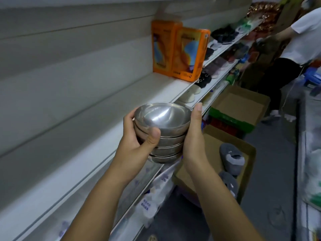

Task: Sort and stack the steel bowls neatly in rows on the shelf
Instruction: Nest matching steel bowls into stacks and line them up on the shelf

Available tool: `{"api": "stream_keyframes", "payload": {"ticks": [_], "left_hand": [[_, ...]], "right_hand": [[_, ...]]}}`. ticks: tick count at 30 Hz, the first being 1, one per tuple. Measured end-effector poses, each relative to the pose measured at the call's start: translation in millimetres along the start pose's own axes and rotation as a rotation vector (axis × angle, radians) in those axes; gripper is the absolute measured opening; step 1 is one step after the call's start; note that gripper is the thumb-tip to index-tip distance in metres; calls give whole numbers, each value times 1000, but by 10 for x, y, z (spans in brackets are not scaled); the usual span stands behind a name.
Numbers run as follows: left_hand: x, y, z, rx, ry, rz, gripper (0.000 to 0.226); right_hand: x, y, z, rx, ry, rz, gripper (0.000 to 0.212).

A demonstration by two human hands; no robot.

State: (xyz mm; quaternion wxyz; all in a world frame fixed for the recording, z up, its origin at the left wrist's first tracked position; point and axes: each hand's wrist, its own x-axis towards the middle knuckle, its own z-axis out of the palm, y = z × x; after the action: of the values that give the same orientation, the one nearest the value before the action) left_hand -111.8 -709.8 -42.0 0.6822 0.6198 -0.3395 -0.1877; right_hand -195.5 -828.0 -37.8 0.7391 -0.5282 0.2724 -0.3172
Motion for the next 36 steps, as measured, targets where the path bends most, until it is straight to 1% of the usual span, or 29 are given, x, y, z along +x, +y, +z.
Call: {"api": "stream_keyframes", "payload": {"ticks": [2,3,6,9,12,17,18,21,24,27,30,36], "left_hand": [[364,-74,-11,21,-4,9,114],[538,-108,-8,35,-3,5,115],[978,-207,29,32,6,-25,114],[1374,-308,106,16,36,-39,112],[1833,-426,208,-1,90,-46,103],[2494,-710,325,-53,232,-54,93],[2603,-775,346,-41,262,-50,93],[2904,-947,390,21,319,-40,102],[3125,-1121,405,70,333,-50,106],[3264,-1273,404,95,332,-75,107],[3327,-1389,409,90,352,-88,110],[3318,-1520,365,129,363,-97,112]], "right_hand": [[385,-33,43,-12,-16,7,81],[566,-46,53,-25,-21,8,77],[1039,-82,38,-62,-52,15,65],[1537,-112,-10,-110,-100,18,61],[2118,-180,-13,-134,-161,13,56],[3005,-201,81,-156,-265,-13,65],[3157,-184,86,-155,-286,-19,63],[3532,-110,79,-105,-348,-30,53],[3830,-16,81,-79,-373,-35,45],[4077,101,81,-102,-392,-34,52],[4242,226,47,-129,-448,15,60],[4402,332,-74,-117,-556,26,58]]}}
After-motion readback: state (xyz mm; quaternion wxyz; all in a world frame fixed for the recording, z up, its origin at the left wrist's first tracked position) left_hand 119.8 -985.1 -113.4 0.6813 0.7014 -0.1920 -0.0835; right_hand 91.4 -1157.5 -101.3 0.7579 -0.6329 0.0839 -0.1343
